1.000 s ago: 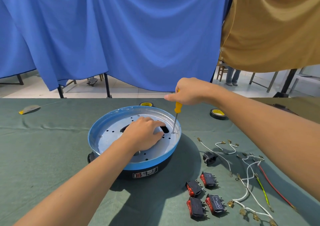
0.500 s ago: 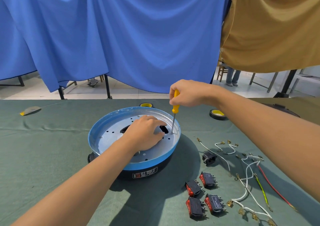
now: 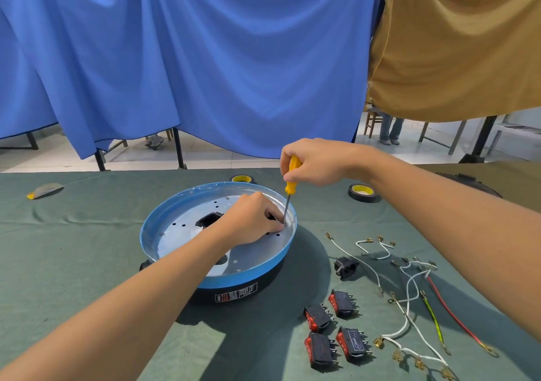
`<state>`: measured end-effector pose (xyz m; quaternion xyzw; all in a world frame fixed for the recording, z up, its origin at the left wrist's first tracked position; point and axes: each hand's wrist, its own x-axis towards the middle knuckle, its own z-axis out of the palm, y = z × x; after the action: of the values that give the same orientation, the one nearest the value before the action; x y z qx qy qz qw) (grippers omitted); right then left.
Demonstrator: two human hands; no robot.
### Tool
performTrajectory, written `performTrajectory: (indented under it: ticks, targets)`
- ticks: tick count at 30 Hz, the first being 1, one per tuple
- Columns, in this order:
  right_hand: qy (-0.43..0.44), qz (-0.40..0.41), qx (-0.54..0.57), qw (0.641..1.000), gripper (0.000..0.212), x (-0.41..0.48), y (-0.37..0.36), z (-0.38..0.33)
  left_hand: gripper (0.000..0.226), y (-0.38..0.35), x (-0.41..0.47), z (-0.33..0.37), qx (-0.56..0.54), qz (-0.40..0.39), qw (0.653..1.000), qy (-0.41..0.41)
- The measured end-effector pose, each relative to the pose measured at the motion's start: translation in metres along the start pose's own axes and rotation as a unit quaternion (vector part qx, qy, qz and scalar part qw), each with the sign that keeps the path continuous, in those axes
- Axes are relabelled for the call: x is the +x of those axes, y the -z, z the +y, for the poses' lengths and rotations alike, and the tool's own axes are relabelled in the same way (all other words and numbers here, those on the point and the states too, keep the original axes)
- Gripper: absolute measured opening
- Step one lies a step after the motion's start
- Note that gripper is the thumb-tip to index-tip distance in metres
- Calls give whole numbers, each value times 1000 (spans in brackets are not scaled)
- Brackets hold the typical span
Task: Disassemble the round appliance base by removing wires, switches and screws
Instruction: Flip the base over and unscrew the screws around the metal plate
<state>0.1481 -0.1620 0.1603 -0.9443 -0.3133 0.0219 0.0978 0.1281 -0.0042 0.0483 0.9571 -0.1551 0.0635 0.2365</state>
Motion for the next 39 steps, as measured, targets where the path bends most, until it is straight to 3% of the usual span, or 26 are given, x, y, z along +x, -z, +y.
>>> performTrajectory:
  ticks: [6, 13, 21, 25, 29, 32, 33, 37, 39]
  targets:
    - [33, 22, 15, 999, 3, -8, 1, 8, 14, -2, 3, 7, 49, 21, 999, -1]
    - [11, 60, 32, 998, 4, -15, 4, 17, 20, -9, 3, 7, 143, 84, 986, -35]
    - [-26, 143, 123, 982, 12, -21, 11, 25, 21, 1, 9, 16, 119, 129, 984, -15]
    - [-38, 189, 327, 925, 19, -25, 13, 29, 16, 9, 7, 19, 73, 135, 988, 17]
    - [-64, 269, 441, 854, 24, -21, 11, 29, 10, 21, 5, 21, 23, 140, 989, 47]
    - [-89, 266, 551, 786, 25, -20, 7, 27, 8, 27, 1, 23, -16, 147, 987, 58]
    - [-102, 253, 547, 791, 21, -21, 3, 26, 8, 29, 1, 24, -28, 152, 986, 61]
    - [-124, 110, 402, 901, 5, -31, -23, 18, 9, 31, -1, 26, -90, 170, 979, 66]
    - [-118, 61, 394, 909, 9, -34, -34, 13, 10, 31, -2, 27, -123, 174, 975, 64]
